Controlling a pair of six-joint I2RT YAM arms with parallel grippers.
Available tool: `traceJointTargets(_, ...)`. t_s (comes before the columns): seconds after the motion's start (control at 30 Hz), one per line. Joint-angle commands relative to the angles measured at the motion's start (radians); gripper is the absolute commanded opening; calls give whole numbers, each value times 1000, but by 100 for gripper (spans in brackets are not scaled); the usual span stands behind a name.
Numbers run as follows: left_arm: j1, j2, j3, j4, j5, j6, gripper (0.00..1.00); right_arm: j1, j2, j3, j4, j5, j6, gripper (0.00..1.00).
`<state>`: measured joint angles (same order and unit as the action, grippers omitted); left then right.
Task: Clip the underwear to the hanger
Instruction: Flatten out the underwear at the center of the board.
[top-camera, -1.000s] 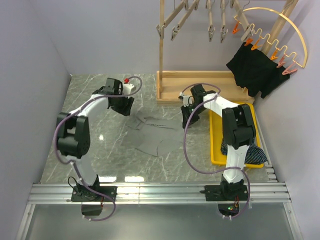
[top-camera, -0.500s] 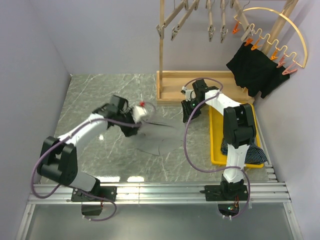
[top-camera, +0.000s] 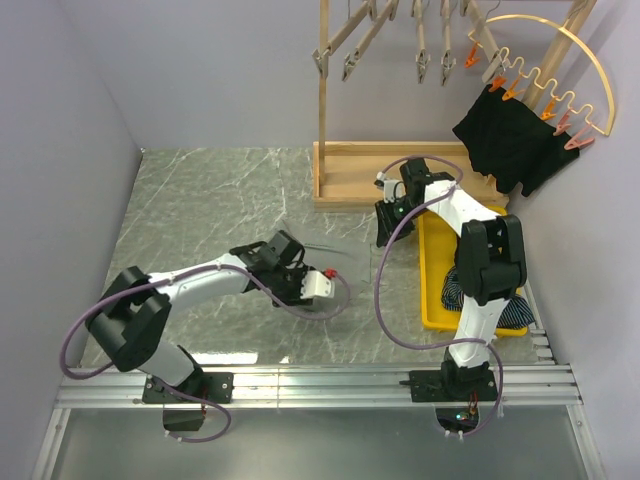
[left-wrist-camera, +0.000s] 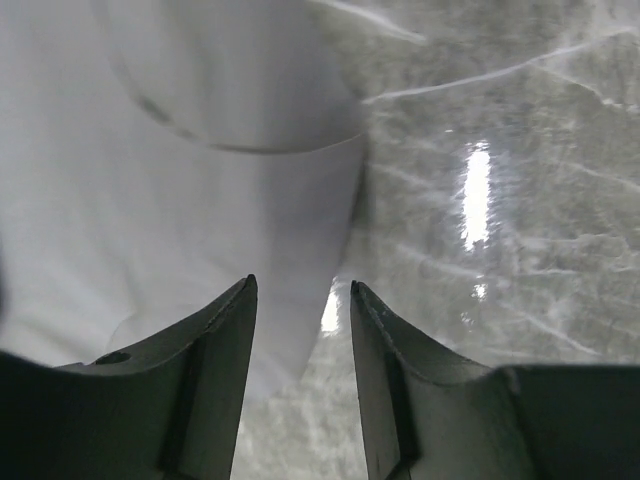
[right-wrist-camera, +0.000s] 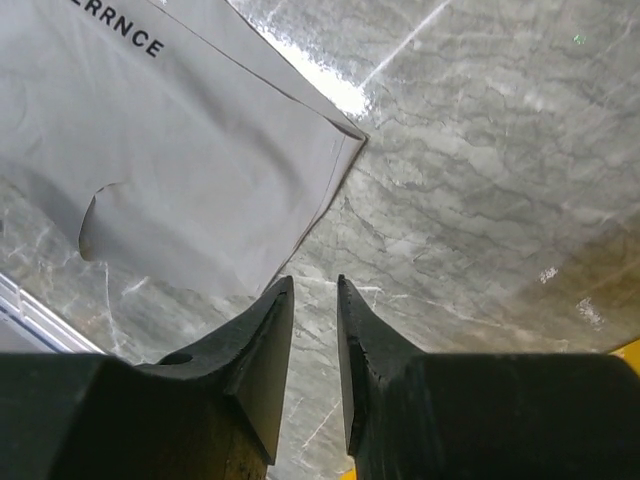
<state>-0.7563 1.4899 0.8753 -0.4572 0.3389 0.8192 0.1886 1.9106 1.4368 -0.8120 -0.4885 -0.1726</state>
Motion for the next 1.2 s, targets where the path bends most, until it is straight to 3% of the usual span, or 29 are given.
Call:
traceJointTargets(0.0,-35,43,5,28,-17,47,48,-17,-44,-7,-26,-22,-13,31)
traceJointTargets(0.1,-49,66,11,32,-12,46,48,-20,-42,-12,-26,-27,-15,31)
traceJointTargets(0.27,-71,125,14,64,-70,43,35,-26,-30,-9,-26,-33,-15,30)
traceJointTargets(0.33,-72,164,13,72,-96,47,28,-28,-28,-4,-24,-33,-15,29)
traceJointTargets(0.43,-74,176,28,28,-87,55,3,-32,-16,5,-23,-38,-15,28)
traceJointTargets(0.5,-95,164,77,-73,-32,35,0,-34,-12,13,-26,-42,-18,28)
traceJointTargets(0.6,-152,159,172,-242,72,-23,0,-32,-8,19,-32,-47,-24,27)
traceJointTargets(0.8,-236,194,251,-383,196,-155,0,-32,-1,33,-59,-62,-51,27)
traceJointTargets(0.87,-261,201,231,-373,192,-202,11,-34,-5,30,-67,-64,-61,27)
traceJointTargets(0.93,-267,196,217,-353,187,-232,32,-34,-10,25,-78,-68,-71,27)
traceJointTargets(1.03,-262,156,229,-350,183,-261,40,-32,-12,16,-85,-76,-82,26)
traceJointTargets(1.13,-163,110,304,-347,238,-320,48,-32,-5,2,-69,-88,-67,26)
traceJointTargets(1.17,-73,110,359,-350,270,-336,48,-34,-4,1,-65,-96,-64,25)
